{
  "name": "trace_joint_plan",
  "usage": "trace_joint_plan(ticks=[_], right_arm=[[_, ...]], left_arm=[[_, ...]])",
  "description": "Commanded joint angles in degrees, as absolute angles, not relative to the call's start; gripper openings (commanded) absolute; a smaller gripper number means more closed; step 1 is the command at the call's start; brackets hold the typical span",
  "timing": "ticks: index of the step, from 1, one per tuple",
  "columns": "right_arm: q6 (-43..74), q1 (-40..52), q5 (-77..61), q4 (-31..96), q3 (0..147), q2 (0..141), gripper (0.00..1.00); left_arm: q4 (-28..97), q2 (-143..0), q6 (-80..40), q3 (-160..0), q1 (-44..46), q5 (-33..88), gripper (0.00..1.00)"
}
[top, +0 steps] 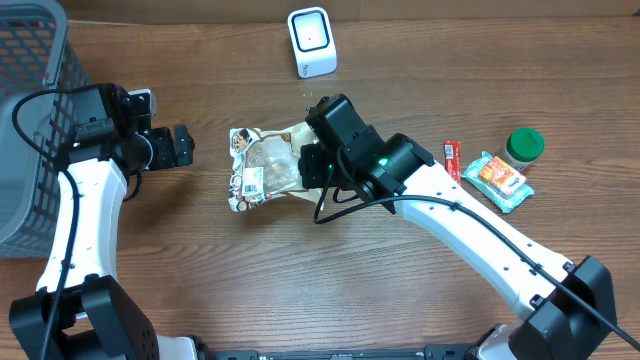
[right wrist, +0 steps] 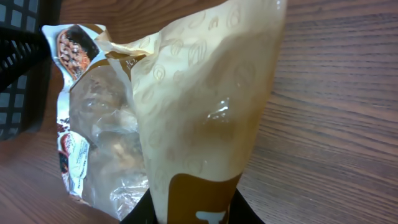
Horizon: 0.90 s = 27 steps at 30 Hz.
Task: Scan the item barcode
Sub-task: 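Carry the bread bag up toward the white scanner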
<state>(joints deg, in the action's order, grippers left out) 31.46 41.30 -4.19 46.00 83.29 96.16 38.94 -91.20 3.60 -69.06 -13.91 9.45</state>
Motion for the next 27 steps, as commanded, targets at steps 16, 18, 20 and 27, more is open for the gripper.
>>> trace_joint_plan(ticks=[16,18,20,27], right_arm=[[31.0,41.4,-4.4,44.0,84.5,94.7,0.04],[31.0,41.4,-4.4,43.1,84.5,94.7,0.04],[31.0,41.4,-4.4,41.0,84.5,94.7,0.04],[28.5,41.4,-4.4,29.9,84.5,94.4,0.04]], left_arm=[[38.7,-91.5,4.3,-69.9,-13.8,9.9,1.0],[38.7,-91.5,4.3,-69.9,-13.8,9.9,0.99],[38.7,-91.5,4.3,-69.9,-13.8,9.9,1.0],[38.7,-91.5,4.3,-69.9,-13.8,9.9,0.99]])
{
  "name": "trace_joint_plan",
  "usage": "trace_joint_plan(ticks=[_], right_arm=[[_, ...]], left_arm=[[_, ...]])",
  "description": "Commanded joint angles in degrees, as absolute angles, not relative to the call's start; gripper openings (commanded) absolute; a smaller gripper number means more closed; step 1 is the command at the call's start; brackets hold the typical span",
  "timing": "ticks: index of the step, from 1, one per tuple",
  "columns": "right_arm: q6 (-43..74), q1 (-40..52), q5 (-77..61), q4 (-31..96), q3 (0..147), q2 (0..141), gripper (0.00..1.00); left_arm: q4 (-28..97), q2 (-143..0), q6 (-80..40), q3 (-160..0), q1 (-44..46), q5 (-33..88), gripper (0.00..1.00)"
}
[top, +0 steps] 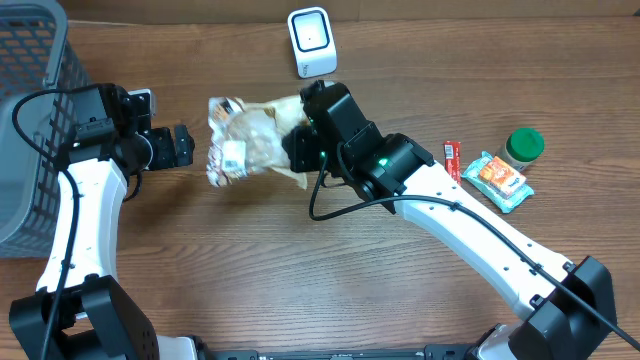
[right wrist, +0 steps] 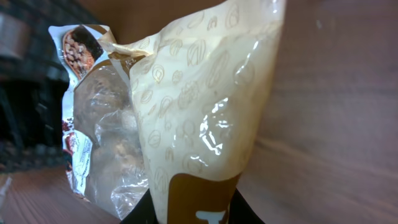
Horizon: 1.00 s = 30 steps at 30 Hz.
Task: Scan the item barcode
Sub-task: 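Carry the bread bag up toward the white scanner, then hold the bread bag in front of the scanner face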
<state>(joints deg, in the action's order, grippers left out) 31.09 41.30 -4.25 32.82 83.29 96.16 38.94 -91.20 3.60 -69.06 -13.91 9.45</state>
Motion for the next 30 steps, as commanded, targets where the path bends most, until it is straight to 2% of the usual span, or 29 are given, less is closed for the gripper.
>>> trace_joint_plan(ticks=[1,9,15,18,24,30], right_arm=[[27.9,41.4,-4.4,28.4,84.5,94.4,0.03],[24.9,39.3,2.0,26.8,92.0,94.3,0.03],[16.9,38.0,10.3,27.5,101.8,94.3,0.03],[10.7,37.7,15.9,26.8,106.2,94.3,0.03],[-8.1,37.6,30.9,15.2,107.0,95.4,0.03],[-17.7,36.8,32.6,10.8,107.0,100.4,0.03]], left_arm=[[38.7,-91.5,4.3,-69.9,-13.8,9.9,1.0],[38.7,-91.5,4.3,-69.9,-13.8,9.9,1.0],[38.7,-91.5,4.3,-69.9,-13.8,9.9,1.0],[38.7,-91.5,4.3,-69.9,-13.8,9.9,1.0],[38.7,-91.5,4.3,-69.9,-13.8,9.9,1.0],[38.7,-91.5,4.3,-69.9,-13.8,9.9,1.0]])
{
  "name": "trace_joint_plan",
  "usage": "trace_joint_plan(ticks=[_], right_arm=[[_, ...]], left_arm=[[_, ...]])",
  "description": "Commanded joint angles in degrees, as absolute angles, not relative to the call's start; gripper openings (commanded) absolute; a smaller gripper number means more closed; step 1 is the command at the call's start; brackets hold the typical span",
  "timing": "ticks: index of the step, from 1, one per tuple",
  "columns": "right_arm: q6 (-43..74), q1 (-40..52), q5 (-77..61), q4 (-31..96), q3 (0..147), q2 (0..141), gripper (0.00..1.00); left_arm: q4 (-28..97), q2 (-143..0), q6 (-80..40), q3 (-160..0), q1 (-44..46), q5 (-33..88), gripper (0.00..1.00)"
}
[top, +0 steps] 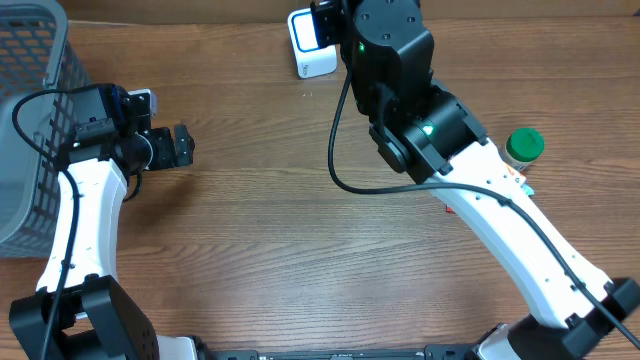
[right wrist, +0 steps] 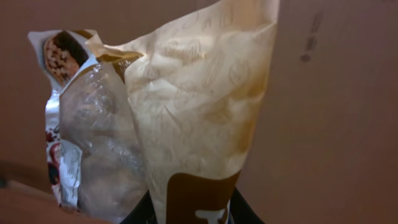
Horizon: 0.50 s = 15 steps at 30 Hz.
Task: Scan the item barcode
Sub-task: 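Hold the bread bag in front of the scanner face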
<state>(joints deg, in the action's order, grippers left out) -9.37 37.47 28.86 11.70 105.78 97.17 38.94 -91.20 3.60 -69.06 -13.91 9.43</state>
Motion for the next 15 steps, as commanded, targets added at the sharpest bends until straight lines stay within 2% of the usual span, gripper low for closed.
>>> trace_joint_plan(ticks=[1,15], right_arm=[[-18.9,36.7,32.9,10.1,107.0,101.6,0.03],[-40.1,34.4,38.5,-12.3,107.0,122.6,0.03]], left_arm=[[38.7,-91.5,4.3,-69.9,-13.8,9.9,1.0],[38.7,-91.5,4.3,-69.9,-13.8,9.9,1.0]])
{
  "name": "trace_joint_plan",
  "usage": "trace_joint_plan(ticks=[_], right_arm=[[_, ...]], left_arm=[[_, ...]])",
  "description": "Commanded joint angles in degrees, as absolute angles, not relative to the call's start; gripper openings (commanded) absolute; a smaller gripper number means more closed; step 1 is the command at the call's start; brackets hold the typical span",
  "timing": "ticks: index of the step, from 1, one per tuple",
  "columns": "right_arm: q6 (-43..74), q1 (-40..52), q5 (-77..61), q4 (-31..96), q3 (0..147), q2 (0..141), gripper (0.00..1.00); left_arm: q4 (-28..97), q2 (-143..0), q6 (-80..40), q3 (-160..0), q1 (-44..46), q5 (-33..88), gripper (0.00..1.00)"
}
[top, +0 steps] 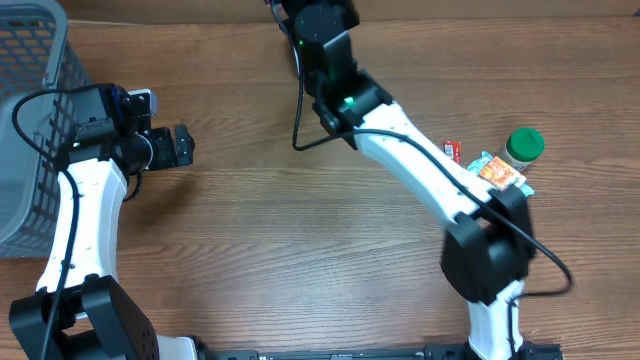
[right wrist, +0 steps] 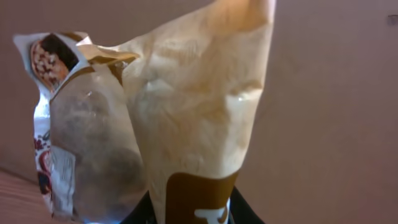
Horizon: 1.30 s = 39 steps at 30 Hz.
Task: Scan the item barcode
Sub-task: 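Hold the bread bag in front of the scanner face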
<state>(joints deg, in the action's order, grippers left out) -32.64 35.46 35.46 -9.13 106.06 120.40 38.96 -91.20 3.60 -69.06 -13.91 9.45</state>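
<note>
The item is a tan snack bag (right wrist: pixel 199 106) with a clear window and a printed label on its left side. It stands upright and fills the right wrist view. My right gripper (right wrist: pixel 189 213) is shut on its brown bottom edge, and a plain brown surface lies behind it. In the overhead view the right arm (top: pixel 345 95) reaches to the table's far edge. There it hides both the bag and the white scanner. My left gripper (top: pixel 182 146) hangs open and holds nothing, near the left side of the table.
A grey mesh basket (top: pixel 30 120) stands at the far left. At the right lie a green-lidded jar (top: pixel 524 146), an orange and teal packet (top: pixel 497 175) and a small red packet (top: pixel 452 152).
My right wrist has shifted left along the table's far edge and now covers the white scanner in the overhead view. The bag is still gripped and sits slightly lower-left in the wrist view.
The bag first lay mid-table with my right gripper shut on it. Then it hung off the table, further left and back. Later the arm stood high at the back edge beside the scanner, the bag hidden from above. Now the arm covers the scanner. The left arm stayed still.
</note>
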Motion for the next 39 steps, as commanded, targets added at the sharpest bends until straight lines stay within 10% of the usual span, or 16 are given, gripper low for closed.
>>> trace_joint_plan(ticks=[1,39], right_arm=[[-41.8,34.2,39.1,-14.2,107.0,123.8,0.03],[-46.6,30.0,40.9,-29.5,107.0,139.3,0.03]], left_arm=[[38.7,-91.5,4.3,-69.9,-13.8,9.9,1.0],[38.7,-91.5,4.3,-69.9,-13.8,9.9,1.0]])
